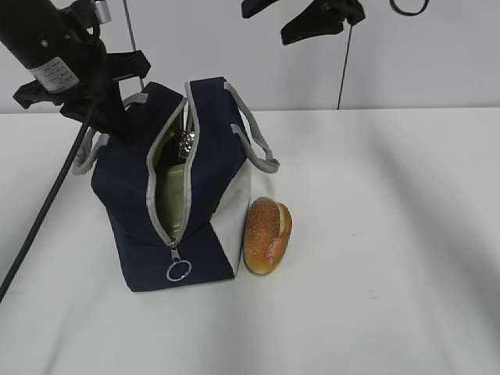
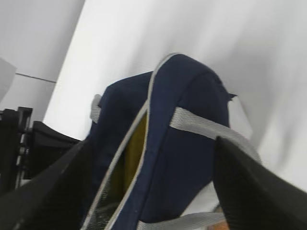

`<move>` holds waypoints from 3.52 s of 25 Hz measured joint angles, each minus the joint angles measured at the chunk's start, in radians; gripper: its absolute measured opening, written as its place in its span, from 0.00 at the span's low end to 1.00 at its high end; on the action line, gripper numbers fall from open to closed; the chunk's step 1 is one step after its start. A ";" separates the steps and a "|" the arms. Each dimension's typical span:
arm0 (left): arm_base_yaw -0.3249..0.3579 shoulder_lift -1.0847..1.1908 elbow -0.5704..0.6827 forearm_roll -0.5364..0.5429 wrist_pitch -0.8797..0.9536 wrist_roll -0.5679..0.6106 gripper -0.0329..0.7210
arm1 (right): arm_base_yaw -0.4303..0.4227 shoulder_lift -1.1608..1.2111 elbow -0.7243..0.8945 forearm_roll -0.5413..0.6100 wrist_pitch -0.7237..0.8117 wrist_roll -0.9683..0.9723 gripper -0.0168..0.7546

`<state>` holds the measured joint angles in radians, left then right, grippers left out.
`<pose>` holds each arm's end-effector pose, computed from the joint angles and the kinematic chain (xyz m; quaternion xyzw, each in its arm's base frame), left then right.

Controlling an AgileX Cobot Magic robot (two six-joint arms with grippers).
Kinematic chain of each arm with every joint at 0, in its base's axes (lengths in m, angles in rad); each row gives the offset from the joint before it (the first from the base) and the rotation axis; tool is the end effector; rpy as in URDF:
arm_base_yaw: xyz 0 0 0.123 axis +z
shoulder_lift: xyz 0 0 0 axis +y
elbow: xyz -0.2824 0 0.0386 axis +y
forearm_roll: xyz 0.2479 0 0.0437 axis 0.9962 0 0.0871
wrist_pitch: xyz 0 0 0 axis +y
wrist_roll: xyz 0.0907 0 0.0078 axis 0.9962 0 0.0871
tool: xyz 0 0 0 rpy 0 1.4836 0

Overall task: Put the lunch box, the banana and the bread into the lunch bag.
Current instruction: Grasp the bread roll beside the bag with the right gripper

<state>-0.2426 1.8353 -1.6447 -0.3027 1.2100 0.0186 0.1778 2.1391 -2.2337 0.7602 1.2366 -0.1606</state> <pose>0.3688 -0.1174 0.2972 0.0933 0.9766 -0.1600 0.1097 0.4498 0.1411 0.3512 -0.1234 0.8898 0.3720 0.2337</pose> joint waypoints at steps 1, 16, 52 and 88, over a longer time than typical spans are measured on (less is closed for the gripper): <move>0.000 0.000 0.000 0.000 0.000 0.000 0.04 | -0.002 -0.020 0.005 -0.037 0.000 0.005 0.78; 0.000 0.000 0.000 0.000 0.003 0.000 0.04 | -0.002 -0.421 0.858 -0.117 -0.315 -0.019 0.78; 0.000 0.000 0.000 0.000 0.005 0.000 0.04 | -0.002 -0.139 1.034 0.368 -0.434 -0.480 0.88; 0.000 0.000 0.000 0.000 0.005 0.000 0.04 | 0.039 -0.049 1.006 0.429 -0.381 -0.539 0.61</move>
<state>-0.2426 1.8353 -1.6447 -0.3027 1.2149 0.0186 0.2170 2.0903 -1.2279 1.1890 0.8556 -0.7000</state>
